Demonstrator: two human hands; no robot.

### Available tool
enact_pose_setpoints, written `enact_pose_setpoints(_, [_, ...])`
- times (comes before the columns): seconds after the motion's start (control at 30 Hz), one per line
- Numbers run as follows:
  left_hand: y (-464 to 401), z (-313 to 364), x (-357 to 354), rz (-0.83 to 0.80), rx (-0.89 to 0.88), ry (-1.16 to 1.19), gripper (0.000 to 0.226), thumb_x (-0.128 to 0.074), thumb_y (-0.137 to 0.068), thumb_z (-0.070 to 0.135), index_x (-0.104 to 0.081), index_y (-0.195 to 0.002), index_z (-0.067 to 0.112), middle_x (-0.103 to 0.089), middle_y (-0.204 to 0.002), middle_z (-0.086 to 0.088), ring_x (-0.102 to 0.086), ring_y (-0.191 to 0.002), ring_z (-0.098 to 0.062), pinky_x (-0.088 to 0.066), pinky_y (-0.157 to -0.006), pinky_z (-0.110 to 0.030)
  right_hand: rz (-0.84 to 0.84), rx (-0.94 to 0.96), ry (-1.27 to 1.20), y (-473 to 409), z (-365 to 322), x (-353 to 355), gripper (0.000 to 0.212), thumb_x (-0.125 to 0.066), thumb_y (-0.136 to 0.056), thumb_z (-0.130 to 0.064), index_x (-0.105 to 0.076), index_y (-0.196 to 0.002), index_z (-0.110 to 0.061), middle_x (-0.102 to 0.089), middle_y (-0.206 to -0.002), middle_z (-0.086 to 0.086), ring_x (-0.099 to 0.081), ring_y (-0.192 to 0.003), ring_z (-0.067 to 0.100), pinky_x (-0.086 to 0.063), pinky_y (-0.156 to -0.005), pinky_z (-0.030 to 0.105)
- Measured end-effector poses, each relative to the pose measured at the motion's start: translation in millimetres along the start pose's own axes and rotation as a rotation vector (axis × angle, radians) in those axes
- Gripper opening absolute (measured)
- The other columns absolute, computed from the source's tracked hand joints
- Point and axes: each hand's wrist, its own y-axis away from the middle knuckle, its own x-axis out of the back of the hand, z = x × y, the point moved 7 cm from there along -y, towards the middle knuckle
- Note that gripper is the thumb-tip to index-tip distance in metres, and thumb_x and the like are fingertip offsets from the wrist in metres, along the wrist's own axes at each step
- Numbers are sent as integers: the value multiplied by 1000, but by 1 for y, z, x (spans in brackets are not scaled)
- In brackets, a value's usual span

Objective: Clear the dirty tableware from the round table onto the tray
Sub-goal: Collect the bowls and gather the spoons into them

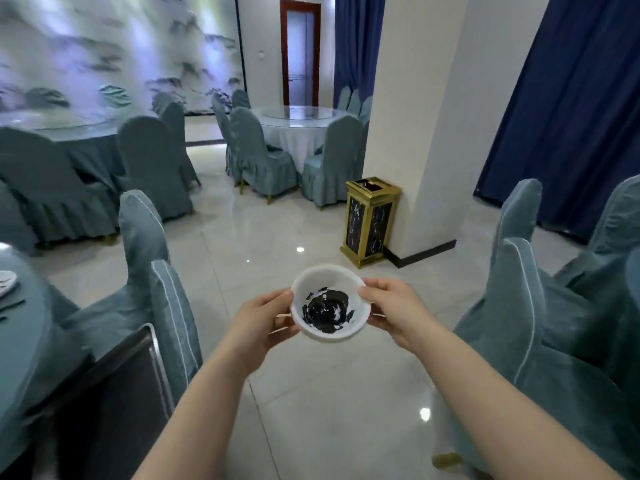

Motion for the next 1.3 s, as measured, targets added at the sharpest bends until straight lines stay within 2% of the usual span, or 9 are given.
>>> enact_pose_setpoints(0.13, [-71, 38, 2, 114, -63, 81, 20, -58, -92, 12, -66, -109, 6, -72, -80, -7, -64, -61, -11, -57, -62, -22, -129, 20, -7, -106, -35, -15, 14, -58, -92, -10, -65, -104, -13, -71, -93, 10, -67, -78, 19, -56, -67, 30])
enact_pose_setpoints(0.2, [-98, 54, 10, 156, -106, 112, 24, -57, -92, 7, -63, -114, 3, -71, -92, -13, -67, -72, -15, -58, -71, -23, -205, 15, 10, -154, -50, -34, 15, -58, -92, -10, -65, -105, -11, -71, -95, 12, -68, -79, 21, -58, -73, 34])
enact_pose_setpoints(0.27, [-119, 68, 28, 218, -153, 128, 24, -57, -91, 2, -63, -114, 3, -72, -101, -14, -68, -86, -18, -57, -78, -23, -283, 3, 20, -196, -63, -63, 13, -58, -92, -10, -65, -103, -11, -71, -92, 10, -68, -75, 19, -58, -70, 32])
enact_pose_setpoints(0.4, [-155, 105, 81, 356, -263, 143, 22, -58, -88, -1, -68, -107, 7, -74, -102, -10, -71, -91, -16, -55, -73, -18, -463, 5, 63, -262, -85, -145, 14, -58, -92, -13, -64, -105, -13, -68, -86, 4, -64, -66, 15, -52, -58, 25])
enact_pose_setpoints(0.67, [-241, 173, 199, 648, -342, 206, 24, -57, -85, -7, -69, -101, 7, -75, -86, -8, -71, -73, -12, -53, -61, -16, -777, 96, 322, -368, -130, -302, 16, -52, -95, -26, -63, -91, -15, -57, -63, 2, -48, -46, 12, -45, -45, 24])
enact_pose_setpoints(0.87, [-269, 190, 278, 838, -311, 195, 26, -60, -84, -1, -73, -100, 15, -75, -90, -7, -68, -70, -11, -53, -59, -18, -1017, 203, 654, -423, -132, -407, 15, -51, -87, -16, -63, -95, -21, -66, -61, 1, -56, -44, 14, -42, -43, 21])
enact_pose_setpoints(1.0, [-288, 198, 331, 963, -319, 218, 25, -63, -83, 1, -72, -103, 14, -75, -94, -7, -69, -75, -11, -54, -64, -20, -1165, 216, 711, -455, -126, -488, 19, -47, -88, -15, -60, -98, -23, -69, -59, 4, -58, -44, 16, -42, -41, 20])
enact_pose_setpoints(1.2, [-310, 210, 385, 1187, -373, 386, 22, -59, -86, -3, -70, -99, 11, -73, -81, -3, -66, -64, -8, -56, -60, -19, -1362, 225, 668, -489, -127, -599, 18, -48, -88, -7, -62, -96, -16, -61, -47, 0, -48, -34, 10, -36, -35, 17])
enact_pose_setpoints(1.3, [-303, 210, 407, 1335, -378, 426, 21, -59, -88, 2, -69, -100, 15, -72, -80, 0, -63, -64, -7, -54, -58, -20, -1472, 251, 651, -487, -122, -655, 20, -49, -87, -6, -64, -97, -13, -61, -55, 5, -48, -36, 12, -39, -37, 20])
